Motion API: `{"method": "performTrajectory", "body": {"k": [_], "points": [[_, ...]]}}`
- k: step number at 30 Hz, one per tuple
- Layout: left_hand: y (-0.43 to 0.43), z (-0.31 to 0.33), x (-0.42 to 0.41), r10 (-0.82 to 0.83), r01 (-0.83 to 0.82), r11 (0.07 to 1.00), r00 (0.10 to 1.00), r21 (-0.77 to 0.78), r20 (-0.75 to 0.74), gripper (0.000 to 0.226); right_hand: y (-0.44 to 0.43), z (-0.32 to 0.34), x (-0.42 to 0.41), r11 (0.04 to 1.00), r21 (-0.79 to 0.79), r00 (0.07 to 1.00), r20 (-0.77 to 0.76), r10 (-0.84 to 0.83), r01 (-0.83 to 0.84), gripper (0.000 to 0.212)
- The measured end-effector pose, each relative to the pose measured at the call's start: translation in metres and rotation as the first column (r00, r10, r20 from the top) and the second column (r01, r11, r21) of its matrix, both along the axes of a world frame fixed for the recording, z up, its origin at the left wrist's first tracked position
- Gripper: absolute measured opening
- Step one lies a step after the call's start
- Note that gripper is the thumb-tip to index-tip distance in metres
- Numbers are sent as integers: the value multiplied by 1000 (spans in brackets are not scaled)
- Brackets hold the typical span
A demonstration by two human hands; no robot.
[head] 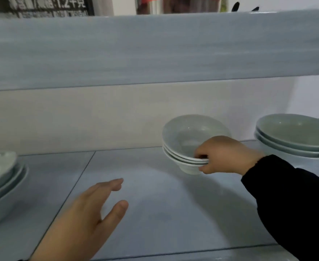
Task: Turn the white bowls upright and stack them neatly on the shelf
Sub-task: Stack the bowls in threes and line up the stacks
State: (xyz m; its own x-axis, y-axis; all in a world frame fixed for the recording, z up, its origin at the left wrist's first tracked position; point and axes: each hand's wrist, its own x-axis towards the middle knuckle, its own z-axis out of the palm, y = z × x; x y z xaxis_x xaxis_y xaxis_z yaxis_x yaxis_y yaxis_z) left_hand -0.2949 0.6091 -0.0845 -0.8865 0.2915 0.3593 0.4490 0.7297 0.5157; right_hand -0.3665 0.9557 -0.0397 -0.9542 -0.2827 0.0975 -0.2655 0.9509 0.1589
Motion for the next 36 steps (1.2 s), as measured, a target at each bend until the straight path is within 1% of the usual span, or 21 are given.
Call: {"method": "performTrajectory", "body": {"k": [2, 4, 8, 11, 13, 17, 23, 26, 29, 33, 36], "points": [[0, -5, 9, 35, -35, 999, 999, -4, 5, 44, 0, -4, 0, 999, 5, 999, -26, 38, -38, 17], [-5, -9, 18, 92, -92, 996, 996, 4, -3, 49, -4, -5, 1, 997, 10, 995, -50, 83, -83, 20], [-19, -15, 33, 180, -180, 984, 984, 10, -6, 43, -24, -6, 5, 989, -10, 988, -50, 146, -147, 27], [-34, -17, 39, 173, -173, 985, 985, -7, -1, 42, -46, -8, 11, 983, -32, 982, -48, 182, -183, 33], [-45, -16, 40, 174, -174, 985, 985, -2, 19, 40, -64, -8, 15, 979, -38, 979, -51, 199, -201, 33], [-75, -10, 45, 215, -217, 976, 975, 16, 59, 51, -103, -7, 24, 972, -33, 972, -50, 229, -231, 29], [-127, -9, 62, 274, -276, 961, 958, 22, 82, 46, -166, -9, 24, 964, -37, 964, -52, 261, -263, 30], [-154, -13, 65, 292, -294, 956, 953, 20, 75, 60, -198, -10, 24, 955, -57, 956, -48, 289, -292, 32], [-175, -15, 66, 288, -290, 957, 955, 24, 75, 66, -226, -10, 25, 943, -79, 946, -32, 322, -324, 30], [-197, -20, 65, 280, -283, 959, 954, 12, 105, 66, -253, -10, 31, 929, -97, 934, -16, 357, -357, 28], [-206, -20, 65, 266, -270, 963, 957, 19, 112, 56, -263, -10, 39, 919, -101, 924, -25, 380, -381, 28]]}}
